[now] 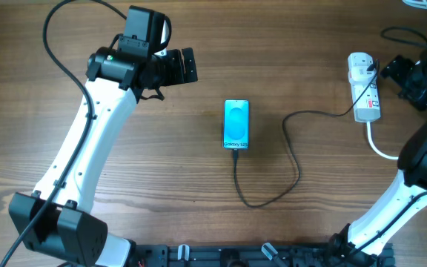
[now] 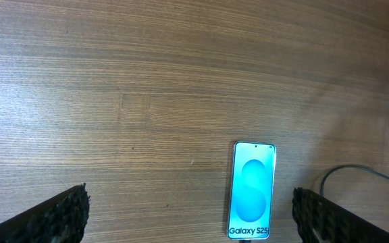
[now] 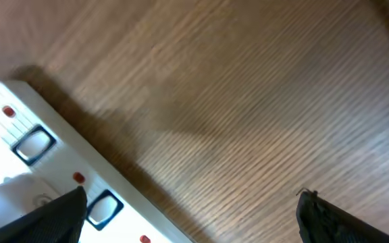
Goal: Plug charger to phone and switch on socket
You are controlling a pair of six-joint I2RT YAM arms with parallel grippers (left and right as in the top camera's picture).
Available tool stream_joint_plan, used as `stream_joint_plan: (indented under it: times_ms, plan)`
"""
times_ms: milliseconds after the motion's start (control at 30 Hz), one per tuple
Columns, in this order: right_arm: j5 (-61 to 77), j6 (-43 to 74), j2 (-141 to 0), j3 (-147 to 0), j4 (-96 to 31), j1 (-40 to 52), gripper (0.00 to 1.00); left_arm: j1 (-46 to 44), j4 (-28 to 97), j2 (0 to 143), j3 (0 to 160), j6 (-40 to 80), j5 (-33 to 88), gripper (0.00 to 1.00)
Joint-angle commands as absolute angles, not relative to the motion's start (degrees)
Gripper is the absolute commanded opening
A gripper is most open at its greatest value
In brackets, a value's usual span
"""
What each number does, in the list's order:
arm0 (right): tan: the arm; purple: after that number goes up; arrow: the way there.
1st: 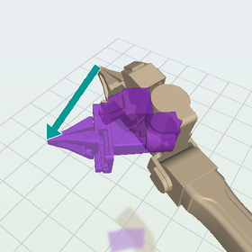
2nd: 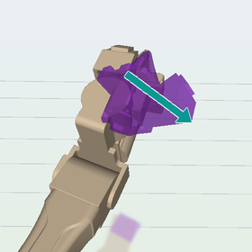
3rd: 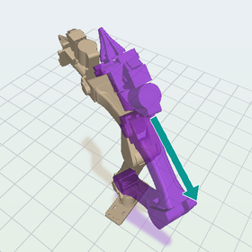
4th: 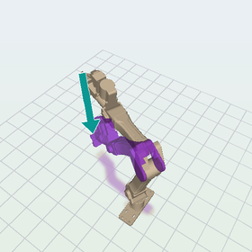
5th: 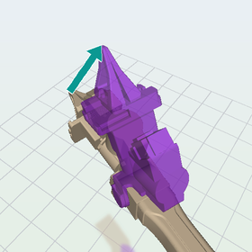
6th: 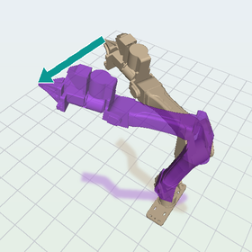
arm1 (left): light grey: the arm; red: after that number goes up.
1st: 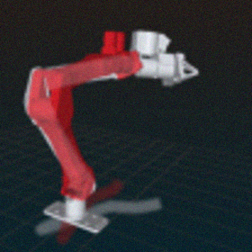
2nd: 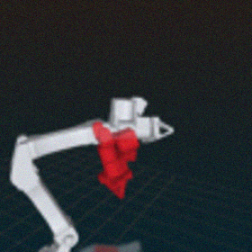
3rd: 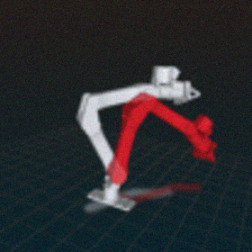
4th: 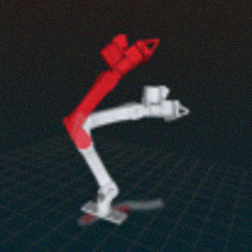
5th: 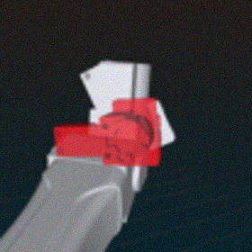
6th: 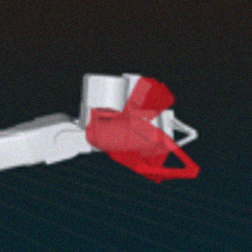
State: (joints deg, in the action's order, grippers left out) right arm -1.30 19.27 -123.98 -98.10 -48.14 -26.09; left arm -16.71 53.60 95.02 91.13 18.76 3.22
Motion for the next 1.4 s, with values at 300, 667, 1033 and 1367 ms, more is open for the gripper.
stream_joint_plan:
  times_ms: [300,667,1033,1367]
  plan:
    - [2.7,16.5,-125.4,-90.4,-42.2,-26.3,1.0,-16.6,53.5,95.5,91.1,18.5,2.5,1.0]
    - [7.7,15.4,-125.4,-88.7,-41.0,-26.3,1.0,-16.6,53.5,95.5,91.1,18.5,2.5,1.0]
    - [9.1,14.3,-125.4,-88.7,-43.9,-26.3,1.0,-16.6,53.5,95.5,91.1,18.5,2.5,1.0]
    - [9.1,13.7,-125.4,-88.6,-45.5,-26.2,0.99,-16.6,53.5,95.5,91.1,18.5,2.5,1.0]
